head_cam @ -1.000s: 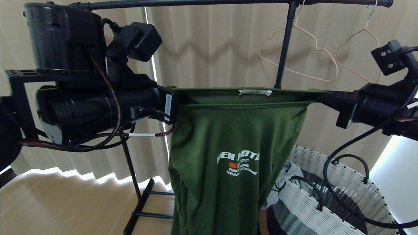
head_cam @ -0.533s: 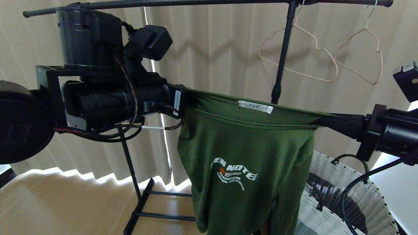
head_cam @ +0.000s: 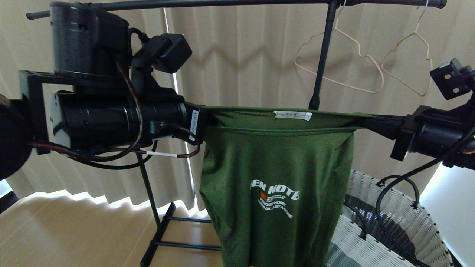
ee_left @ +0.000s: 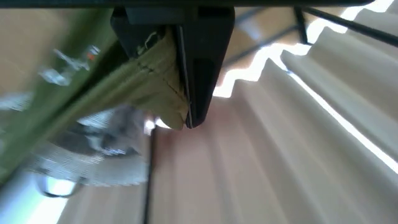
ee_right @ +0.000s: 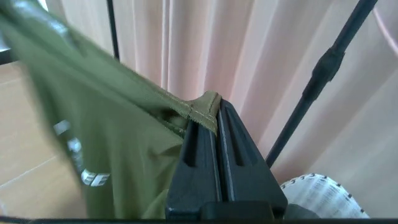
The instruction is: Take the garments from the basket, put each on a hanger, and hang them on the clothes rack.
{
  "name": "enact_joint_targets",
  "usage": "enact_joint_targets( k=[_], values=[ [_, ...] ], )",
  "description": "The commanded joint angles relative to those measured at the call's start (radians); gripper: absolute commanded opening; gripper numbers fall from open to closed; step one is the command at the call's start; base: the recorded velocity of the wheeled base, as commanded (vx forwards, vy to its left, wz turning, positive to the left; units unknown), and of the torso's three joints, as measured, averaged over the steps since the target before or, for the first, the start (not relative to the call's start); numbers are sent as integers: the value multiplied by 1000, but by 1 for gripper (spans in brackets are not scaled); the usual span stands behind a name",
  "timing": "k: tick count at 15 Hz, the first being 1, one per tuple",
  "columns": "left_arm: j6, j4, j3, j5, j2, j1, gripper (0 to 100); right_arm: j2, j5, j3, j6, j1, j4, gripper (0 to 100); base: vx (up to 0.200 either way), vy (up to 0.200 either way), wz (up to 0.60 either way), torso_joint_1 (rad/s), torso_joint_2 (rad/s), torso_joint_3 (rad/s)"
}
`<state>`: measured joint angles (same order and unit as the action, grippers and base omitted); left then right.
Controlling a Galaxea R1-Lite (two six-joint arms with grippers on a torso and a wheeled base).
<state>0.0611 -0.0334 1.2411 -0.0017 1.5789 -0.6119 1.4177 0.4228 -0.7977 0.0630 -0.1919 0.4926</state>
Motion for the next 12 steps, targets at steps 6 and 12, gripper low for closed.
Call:
enact_joint_targets(
  k=[6, 12],
  values=[
    [-35, 78, -88, -149, -158, -66, 0, 136, -2, -115, -20, -38, 93, 0, 0, 0, 0, 0, 0, 0],
    [-14, 66, -68, -119, -132, -65, 0, 107, -39, -115, -17, 6, 73, 0, 0, 0, 0, 0, 0, 0]
  ],
)
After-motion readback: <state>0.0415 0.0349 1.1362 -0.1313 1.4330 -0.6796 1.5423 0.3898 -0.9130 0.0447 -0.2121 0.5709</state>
